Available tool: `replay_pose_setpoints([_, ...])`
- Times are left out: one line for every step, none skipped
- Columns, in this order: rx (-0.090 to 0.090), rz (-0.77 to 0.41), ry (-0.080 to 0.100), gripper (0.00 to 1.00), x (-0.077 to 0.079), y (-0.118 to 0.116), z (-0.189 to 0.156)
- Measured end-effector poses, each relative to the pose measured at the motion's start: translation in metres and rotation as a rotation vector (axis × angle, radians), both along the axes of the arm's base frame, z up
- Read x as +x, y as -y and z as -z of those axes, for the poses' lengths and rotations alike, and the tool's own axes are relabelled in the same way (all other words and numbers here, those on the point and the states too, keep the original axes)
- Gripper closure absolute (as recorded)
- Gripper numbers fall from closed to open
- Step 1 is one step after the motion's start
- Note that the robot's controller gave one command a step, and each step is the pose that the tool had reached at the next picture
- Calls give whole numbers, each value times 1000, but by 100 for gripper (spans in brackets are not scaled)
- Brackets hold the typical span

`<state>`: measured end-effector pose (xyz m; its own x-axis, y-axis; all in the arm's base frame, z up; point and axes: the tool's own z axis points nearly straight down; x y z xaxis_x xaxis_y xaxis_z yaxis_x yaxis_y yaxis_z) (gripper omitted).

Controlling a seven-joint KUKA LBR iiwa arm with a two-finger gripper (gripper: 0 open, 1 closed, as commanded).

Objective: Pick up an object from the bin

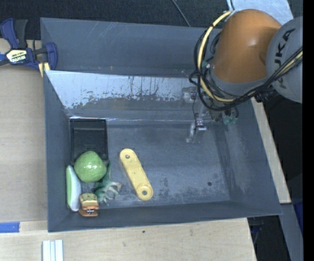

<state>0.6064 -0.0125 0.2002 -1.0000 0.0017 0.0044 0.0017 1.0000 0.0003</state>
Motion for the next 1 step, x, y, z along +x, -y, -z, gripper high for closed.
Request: replay_pose_setpoints([0,0,8,0,2,0,-5])
